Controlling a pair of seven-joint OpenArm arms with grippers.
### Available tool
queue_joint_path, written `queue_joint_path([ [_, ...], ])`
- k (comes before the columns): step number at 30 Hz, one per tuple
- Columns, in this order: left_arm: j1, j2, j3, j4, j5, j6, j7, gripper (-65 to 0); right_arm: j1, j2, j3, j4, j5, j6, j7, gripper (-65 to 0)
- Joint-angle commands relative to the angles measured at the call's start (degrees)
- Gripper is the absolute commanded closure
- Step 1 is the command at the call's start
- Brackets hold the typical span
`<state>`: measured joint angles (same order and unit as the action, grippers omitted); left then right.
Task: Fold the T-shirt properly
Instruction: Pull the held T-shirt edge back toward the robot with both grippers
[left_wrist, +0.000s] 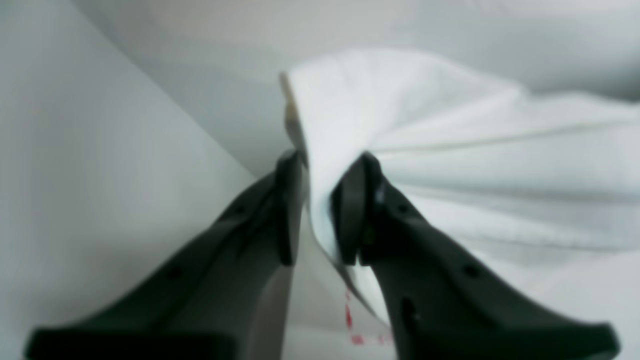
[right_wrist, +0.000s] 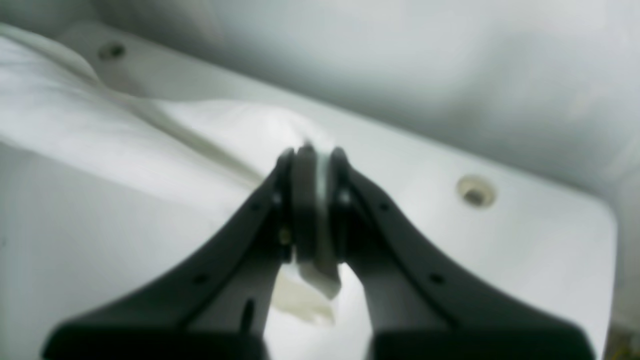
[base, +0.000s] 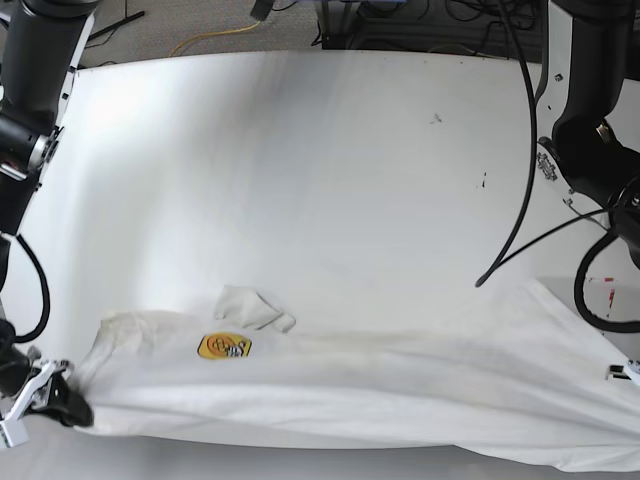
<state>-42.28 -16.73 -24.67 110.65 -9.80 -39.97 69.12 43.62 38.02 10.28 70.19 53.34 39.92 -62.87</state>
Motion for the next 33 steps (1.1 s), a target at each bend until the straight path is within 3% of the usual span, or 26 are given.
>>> queue_joint_path([
  [1,1.5,-0.6,-0.5,0.7,-0.6,0.1,-1.7,-1.4,-1.6,1.0,2.9,3.3,1.8,-0.1,2.4,0.0],
  [18,34.0,-0.5,-7.6,4.3,-0.6,0.0,-2.2,-0.6,-35.6,-6.2,17.7,16.4,1.8,-0.1,0.0,0.0],
  [25,47.5,-0.5,-7.7,4.2,-0.4,0.0,-9.2,-0.6,-45.0,-10.1,20.5,17.1,2.7,-0.1,-0.7,0.0],
  [33,59.7,-0.4,-9.9,2.8,-0.1,0.0,-16.5,-0.6,-52.8,-11.3,21.1,17.1,5.3,-0.1,-1.6,0.0],
])
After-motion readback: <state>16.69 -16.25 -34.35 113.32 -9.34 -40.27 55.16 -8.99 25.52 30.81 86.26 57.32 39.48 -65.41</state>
